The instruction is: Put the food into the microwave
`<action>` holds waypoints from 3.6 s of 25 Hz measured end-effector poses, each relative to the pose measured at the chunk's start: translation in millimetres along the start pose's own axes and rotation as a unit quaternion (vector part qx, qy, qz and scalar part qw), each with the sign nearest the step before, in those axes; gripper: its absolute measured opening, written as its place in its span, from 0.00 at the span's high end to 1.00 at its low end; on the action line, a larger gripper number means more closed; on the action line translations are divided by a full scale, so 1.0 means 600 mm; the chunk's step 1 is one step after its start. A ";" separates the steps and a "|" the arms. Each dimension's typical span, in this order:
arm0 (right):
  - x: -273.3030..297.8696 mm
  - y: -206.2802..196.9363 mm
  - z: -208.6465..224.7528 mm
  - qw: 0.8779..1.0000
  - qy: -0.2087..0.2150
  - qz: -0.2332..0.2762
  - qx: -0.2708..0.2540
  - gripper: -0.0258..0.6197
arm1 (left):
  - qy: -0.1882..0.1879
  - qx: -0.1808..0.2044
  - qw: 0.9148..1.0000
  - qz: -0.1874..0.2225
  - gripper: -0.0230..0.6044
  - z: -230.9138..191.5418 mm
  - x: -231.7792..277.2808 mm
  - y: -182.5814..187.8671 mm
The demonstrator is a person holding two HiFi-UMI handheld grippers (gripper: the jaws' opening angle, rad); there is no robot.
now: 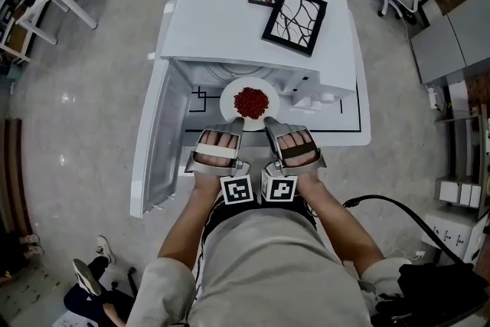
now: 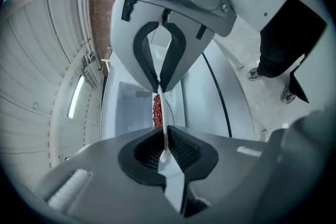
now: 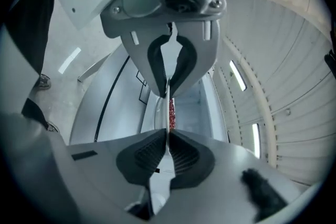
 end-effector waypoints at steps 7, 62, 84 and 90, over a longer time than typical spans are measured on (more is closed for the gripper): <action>0.053 -0.011 0.013 1.000 0.003 -0.008 0.000 0.92 | 0.013 -0.098 0.995 -0.022 0.88 -0.018 0.039 -0.022; 0.337 -0.013 0.004 0.994 0.053 -0.094 0.025 0.92 | -0.076 -0.609 0.788 0.052 0.95 0.070 0.137 -0.151; 0.336 -0.010 0.017 0.887 0.169 -0.007 0.430 0.73 | -0.100 -0.644 0.756 0.050 0.95 0.071 0.119 -0.139; 0.321 -0.005 0.017 0.826 0.194 0.034 0.529 0.67 | -0.109 -0.662 0.740 0.044 0.95 0.079 0.112 -0.144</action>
Point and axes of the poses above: the fingertips, and each gripper's own axes: x forward along the fingers, z to its right, y out of its top, the point moved 1 cm from there along -x, backward along the fingers, and after that the axes turned 6 degrees about -x, right-handed, at the moved point
